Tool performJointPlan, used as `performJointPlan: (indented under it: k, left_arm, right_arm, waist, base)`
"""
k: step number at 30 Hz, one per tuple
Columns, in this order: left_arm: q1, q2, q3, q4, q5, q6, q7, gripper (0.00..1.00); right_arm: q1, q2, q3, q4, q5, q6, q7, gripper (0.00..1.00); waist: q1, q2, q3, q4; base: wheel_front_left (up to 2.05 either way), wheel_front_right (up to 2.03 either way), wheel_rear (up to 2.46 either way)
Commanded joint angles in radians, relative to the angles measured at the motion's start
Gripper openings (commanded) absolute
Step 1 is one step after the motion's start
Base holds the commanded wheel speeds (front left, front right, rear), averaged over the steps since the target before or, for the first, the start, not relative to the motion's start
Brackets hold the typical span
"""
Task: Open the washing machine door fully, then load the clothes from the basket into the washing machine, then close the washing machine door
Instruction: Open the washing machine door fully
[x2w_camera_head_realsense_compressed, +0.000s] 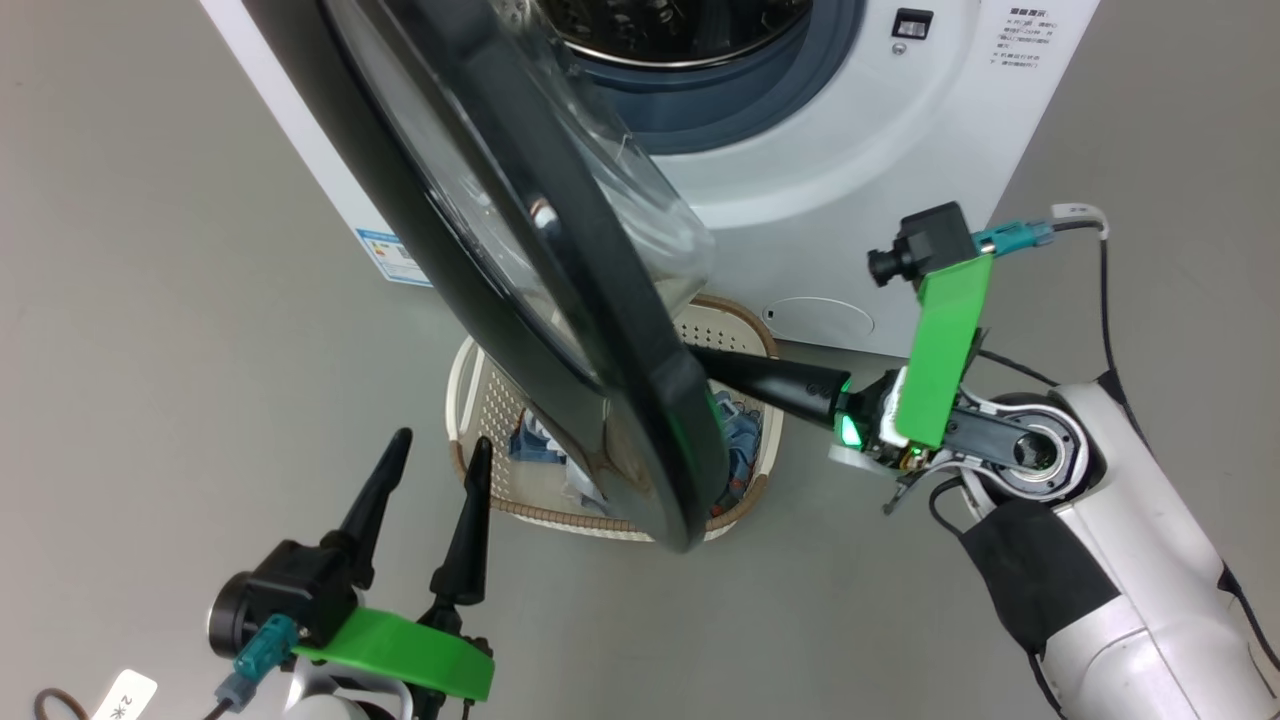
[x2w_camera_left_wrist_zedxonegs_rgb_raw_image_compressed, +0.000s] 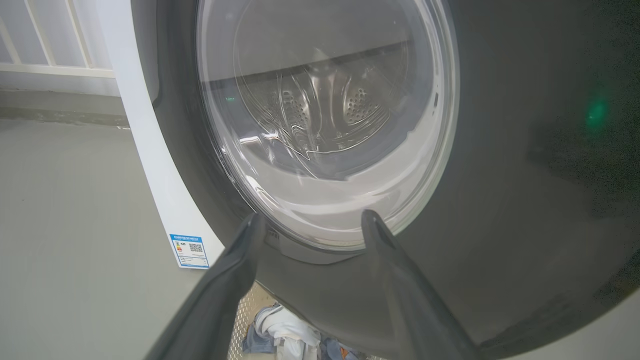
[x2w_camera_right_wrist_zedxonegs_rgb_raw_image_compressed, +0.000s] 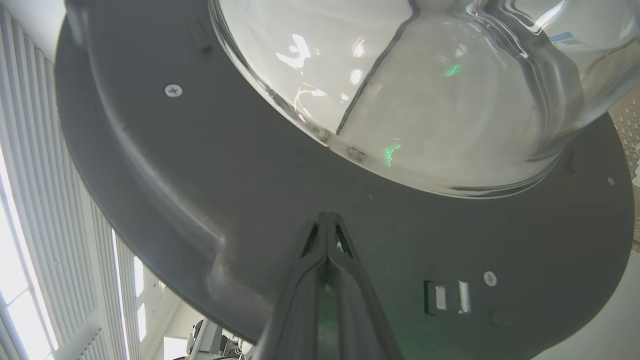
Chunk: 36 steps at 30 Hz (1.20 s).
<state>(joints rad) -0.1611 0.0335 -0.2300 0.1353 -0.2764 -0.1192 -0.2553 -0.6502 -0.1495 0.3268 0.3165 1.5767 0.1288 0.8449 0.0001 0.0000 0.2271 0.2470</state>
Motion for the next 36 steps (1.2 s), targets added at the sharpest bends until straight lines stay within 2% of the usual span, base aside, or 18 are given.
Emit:
performJointPlan:
  k: [1, 18, 19, 20, 21, 22, 23, 36]
  left_arm:
    - [-0.001, 0.017, 0.036, -0.028, 0.010, -0.001, -0.006, 1.00]
    - [0.009, 0.017, 0.042, -0.026, 0.007, 0.002, -0.006, 1.00]
    - [0.010, 0.017, 0.043, -0.025, 0.008, 0.002, -0.006, 1.00]
    - [0.011, 0.017, 0.044, -0.023, 0.009, 0.001, -0.006, 1.00]
    - [0.012, 0.017, 0.045, -0.021, 0.010, 0.001, -0.006, 1.00]
    - [0.012, 0.017, 0.046, -0.019, 0.010, 0.000, -0.006, 1.00]
    - [0.012, 0.017, 0.047, -0.018, 0.010, -0.001, -0.006, 1.00]
    - [0.037, 0.017, 0.076, 0.005, 0.018, -0.009, -0.006, 1.00]
  right_arm:
    - [0.017, 0.031, 0.024, -0.035, 0.009, 0.002, 0.012, 0.00]
    - [0.057, 0.046, 0.038, -0.043, -0.020, 0.002, -0.024, 0.00]
    - [0.060, 0.044, 0.036, -0.042, -0.024, 0.002, -0.033, 0.13]
    - [0.064, 0.042, 0.034, -0.041, -0.031, 0.002, -0.043, 0.40]
    - [0.068, 0.040, 0.033, -0.040, -0.035, 0.002, -0.051, 0.49]
    - [0.073, 0.037, 0.032, -0.041, -0.038, 0.002, -0.057, 0.69]
    - [0.078, 0.033, 0.030, -0.043, -0.042, 0.002, -0.066, 1.00]
    - [0.176, -0.031, 0.006, -0.034, -0.060, 0.002, -0.161, 1.00]
  waist:
    - [-0.0001, 0.0000, -0.001, 0.001]
    - [-0.0001, 0.0000, -0.024, -0.010]
    - [-0.0001, 0.0000, -0.027, -0.013]
    - [-0.0001, 0.0000, -0.030, -0.016]
    - [-0.0001, 0.0000, -0.034, -0.019]
    - [-0.0001, 0.0000, -0.036, -0.023]
    - [-0.0001, 0.0000, -0.038, -0.026]
    - [-0.0001, 0.0000, -0.082, -0.076]
  base:
    - [0.00, 0.00, 0.00]
    - [0.00, 0.00, 0.00]
    - [0.00, 0.00, 0.00]
    - [0.00, 0.00, 0.00]
    - [0.00, 0.00, 0.00]
    - [0.00, 0.00, 0.00]
    - [0.00, 0.00, 0.00]
    - [0.00, 0.00, 0.00]
